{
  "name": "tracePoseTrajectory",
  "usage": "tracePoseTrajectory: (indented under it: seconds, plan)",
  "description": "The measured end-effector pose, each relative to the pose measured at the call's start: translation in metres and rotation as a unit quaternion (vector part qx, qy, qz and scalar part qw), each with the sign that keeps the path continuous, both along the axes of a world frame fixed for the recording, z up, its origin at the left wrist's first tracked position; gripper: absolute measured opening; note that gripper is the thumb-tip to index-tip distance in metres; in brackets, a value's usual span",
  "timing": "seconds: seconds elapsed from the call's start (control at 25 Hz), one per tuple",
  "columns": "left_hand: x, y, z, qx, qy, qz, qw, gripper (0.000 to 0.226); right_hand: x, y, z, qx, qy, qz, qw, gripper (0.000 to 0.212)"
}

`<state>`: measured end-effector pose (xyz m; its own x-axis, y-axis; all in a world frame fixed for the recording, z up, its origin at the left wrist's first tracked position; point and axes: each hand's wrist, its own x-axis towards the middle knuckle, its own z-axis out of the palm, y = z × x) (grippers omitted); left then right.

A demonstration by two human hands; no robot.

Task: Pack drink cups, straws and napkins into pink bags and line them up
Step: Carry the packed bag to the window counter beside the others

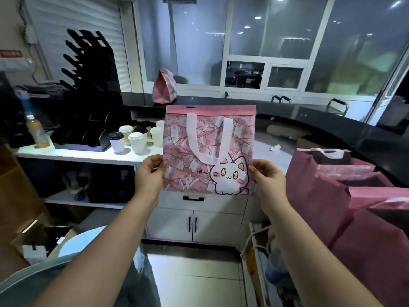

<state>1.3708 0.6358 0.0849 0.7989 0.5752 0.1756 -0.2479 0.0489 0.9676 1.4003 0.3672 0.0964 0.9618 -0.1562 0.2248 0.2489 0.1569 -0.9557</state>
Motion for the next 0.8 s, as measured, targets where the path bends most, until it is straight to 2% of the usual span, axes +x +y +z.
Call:
tracePoseTrajectory:
  seconds: [0.16,0.32,0.44,0.56,0.8]
  plan:
    - [0.084,0.002,0.016,0.045,-0.014,0.04,0.998,0.021,0.104,0.001,0.01,-0.02,-0.017,0.034,0.999,0.013]
    - [0.137,0.011,-0.012,0.073,0.007,0.092,0.993,0.02,0.177,0.02,-0.014,-0.004,0.037,0.047,0.998,0.013]
    - [0.185,0.03,-0.03,0.06,0.017,0.109,0.992,0.016,0.227,0.045,-0.033,0.001,0.067,0.051,0.996,0.014]
    - [0.245,0.061,-0.034,0.047,0.005,0.107,0.993,0.024,0.279,0.073,-0.037,0.001,0.065,0.049,0.997,0.014]
    - [0.377,0.132,-0.024,0.024,-0.006,0.09,0.996,0.018,0.406,0.144,-0.011,-0.043,0.036,0.046,0.997,0.017]
